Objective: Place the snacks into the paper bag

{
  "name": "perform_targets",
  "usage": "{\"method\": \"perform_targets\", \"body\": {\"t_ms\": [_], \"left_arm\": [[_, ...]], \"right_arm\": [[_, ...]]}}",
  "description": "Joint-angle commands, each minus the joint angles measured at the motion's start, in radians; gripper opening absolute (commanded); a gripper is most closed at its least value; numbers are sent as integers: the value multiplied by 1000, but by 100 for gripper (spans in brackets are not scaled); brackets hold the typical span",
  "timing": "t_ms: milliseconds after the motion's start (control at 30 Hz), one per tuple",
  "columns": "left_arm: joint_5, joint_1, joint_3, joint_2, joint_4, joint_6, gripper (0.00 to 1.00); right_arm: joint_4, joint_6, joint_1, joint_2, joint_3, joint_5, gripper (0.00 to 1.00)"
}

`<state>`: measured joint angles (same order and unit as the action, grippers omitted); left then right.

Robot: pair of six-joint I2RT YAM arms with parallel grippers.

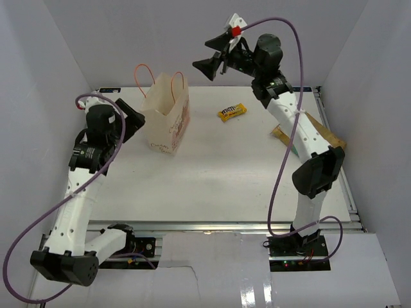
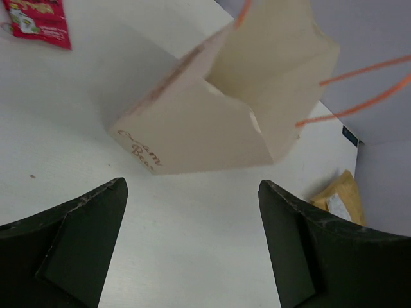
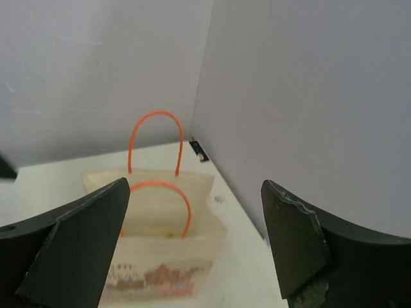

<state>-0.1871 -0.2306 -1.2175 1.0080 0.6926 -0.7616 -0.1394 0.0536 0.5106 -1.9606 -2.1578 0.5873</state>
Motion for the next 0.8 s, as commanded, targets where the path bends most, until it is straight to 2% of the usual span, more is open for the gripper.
{"method": "perform_targets", "body": {"t_ms": [0,133,200,300,467,567,767], "left_arm": [[79,176,-62,98,35,62,93],[236,400,-83,197,-8,42,93],[320,506,-47,246,-63,21,92],[368,575,7,360,-168,-18,92],[393,602,15,579,-358,-10,91],[402,603,-43,709,-376,18,88],[368,603,-111,869,-367,42,82]], "right_arm": [[133,-11,-78,96,162,136,89],[338,139,-180,179,395,161,89],[412,242,-205,218,523,151,89],[515,339,-247,253,637,149,89],[601,449,-285,302,803,183,90],[607,466,-297,310,851,187,89],[615,462,-311,312,874,204,89]]}}
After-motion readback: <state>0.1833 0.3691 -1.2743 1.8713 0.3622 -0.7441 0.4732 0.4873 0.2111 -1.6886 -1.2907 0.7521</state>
